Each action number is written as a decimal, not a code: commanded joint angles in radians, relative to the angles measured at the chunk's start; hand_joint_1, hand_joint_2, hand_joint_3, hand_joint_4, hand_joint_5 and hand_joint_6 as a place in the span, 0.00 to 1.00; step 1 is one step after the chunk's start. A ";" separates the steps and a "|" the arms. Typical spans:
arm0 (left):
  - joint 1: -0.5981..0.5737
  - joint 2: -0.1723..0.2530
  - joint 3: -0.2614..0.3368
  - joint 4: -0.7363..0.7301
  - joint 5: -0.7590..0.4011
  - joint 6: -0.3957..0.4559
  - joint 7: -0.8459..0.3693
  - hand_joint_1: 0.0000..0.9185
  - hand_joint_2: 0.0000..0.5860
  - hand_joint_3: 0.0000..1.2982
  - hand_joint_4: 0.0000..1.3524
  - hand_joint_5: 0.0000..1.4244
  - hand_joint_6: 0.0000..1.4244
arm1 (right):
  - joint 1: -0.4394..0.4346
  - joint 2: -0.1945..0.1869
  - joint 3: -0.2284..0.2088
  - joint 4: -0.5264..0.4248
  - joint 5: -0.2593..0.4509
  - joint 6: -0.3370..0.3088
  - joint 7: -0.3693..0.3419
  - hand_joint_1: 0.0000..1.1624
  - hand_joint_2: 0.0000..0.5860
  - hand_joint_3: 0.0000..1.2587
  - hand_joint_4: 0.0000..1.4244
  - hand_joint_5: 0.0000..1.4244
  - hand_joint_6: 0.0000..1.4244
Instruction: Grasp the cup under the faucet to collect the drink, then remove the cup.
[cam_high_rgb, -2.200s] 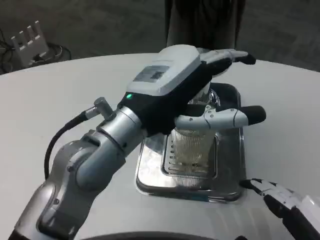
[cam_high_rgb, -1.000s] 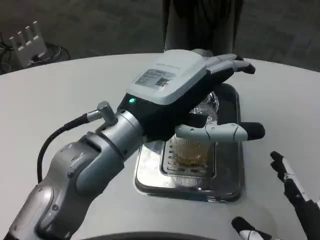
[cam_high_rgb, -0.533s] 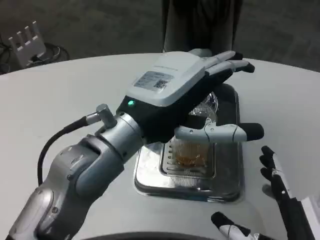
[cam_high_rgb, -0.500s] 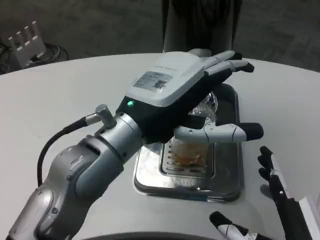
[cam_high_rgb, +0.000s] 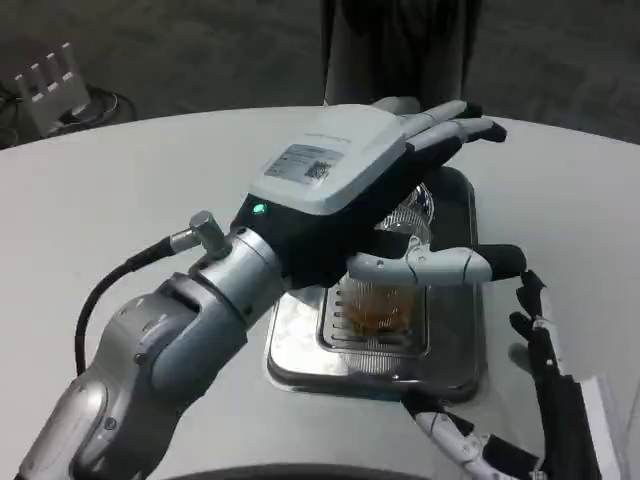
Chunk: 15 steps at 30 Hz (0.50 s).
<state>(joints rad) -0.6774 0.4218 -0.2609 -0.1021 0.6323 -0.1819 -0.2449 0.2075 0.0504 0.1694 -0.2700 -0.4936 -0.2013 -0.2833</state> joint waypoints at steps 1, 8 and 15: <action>0.032 0.001 -0.022 0.037 0.003 0.010 -0.025 0.00 0.19 0.17 0.07 0.13 0.05 | -0.033 0.015 0.020 0.056 -0.020 -0.009 -0.045 0.71 0.31 0.00 0.01 0.06 0.10; 0.033 0.000 -0.023 0.070 0.004 0.001 -0.018 0.00 0.19 0.17 0.07 0.13 0.05 | -0.111 0.035 0.040 0.167 -0.045 0.008 -0.117 0.71 0.31 0.00 0.01 0.06 0.10; 0.018 0.002 -0.032 0.099 0.008 -0.013 -0.011 0.00 0.19 0.17 0.07 0.12 0.05 | -0.195 0.026 0.037 0.222 -0.048 0.031 -0.151 0.72 0.30 0.00 0.02 0.07 0.10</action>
<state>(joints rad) -0.6837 0.4133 -0.2628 -0.0561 0.6230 -0.2085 -0.2207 0.0323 0.0579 0.2059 -0.0711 -0.5352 -0.1869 -0.4150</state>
